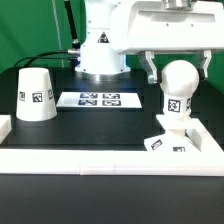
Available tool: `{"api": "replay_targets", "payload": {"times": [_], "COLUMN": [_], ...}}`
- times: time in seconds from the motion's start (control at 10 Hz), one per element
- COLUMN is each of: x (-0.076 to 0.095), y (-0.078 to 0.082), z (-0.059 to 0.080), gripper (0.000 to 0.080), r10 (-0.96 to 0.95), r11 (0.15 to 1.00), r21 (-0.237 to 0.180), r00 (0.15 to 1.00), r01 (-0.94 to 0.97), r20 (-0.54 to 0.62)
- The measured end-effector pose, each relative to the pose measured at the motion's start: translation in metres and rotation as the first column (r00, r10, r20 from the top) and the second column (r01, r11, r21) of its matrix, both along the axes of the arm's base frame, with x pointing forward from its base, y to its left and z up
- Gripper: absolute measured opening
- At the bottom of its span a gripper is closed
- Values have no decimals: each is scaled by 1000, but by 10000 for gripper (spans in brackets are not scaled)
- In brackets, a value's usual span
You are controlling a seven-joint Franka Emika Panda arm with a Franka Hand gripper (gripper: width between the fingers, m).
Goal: Assemble lamp
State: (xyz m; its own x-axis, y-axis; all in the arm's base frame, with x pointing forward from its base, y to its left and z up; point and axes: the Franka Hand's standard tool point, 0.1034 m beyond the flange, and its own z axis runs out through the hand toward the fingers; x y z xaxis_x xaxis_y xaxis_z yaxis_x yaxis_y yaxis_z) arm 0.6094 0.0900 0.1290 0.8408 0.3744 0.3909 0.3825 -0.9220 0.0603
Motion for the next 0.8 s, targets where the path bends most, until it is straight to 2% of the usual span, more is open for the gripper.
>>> {"api": "replay_targets", "payload": {"times": [0.1, 0.2, 0.3, 0.5, 0.6, 0.8], "x": [-5, -8, -5, -12, -12, -11], "y": [2, 7, 9, 13, 14, 13], "z": [-5, -6, -3, -5, -5, -7], "gripper": [698, 698, 698, 698, 698, 698], "r10": [-9, -11, -10, -6, -5, -2], "r11": [1000, 1000, 1000, 1000, 1000, 999], "r21": [5, 6, 2, -18, -28, -32], "r00": [999, 988, 978, 935, 915, 906], "r01": [9, 12, 11, -1, -6, -13], "r20": [-51, -154, -210, -353, -403, -423]}}
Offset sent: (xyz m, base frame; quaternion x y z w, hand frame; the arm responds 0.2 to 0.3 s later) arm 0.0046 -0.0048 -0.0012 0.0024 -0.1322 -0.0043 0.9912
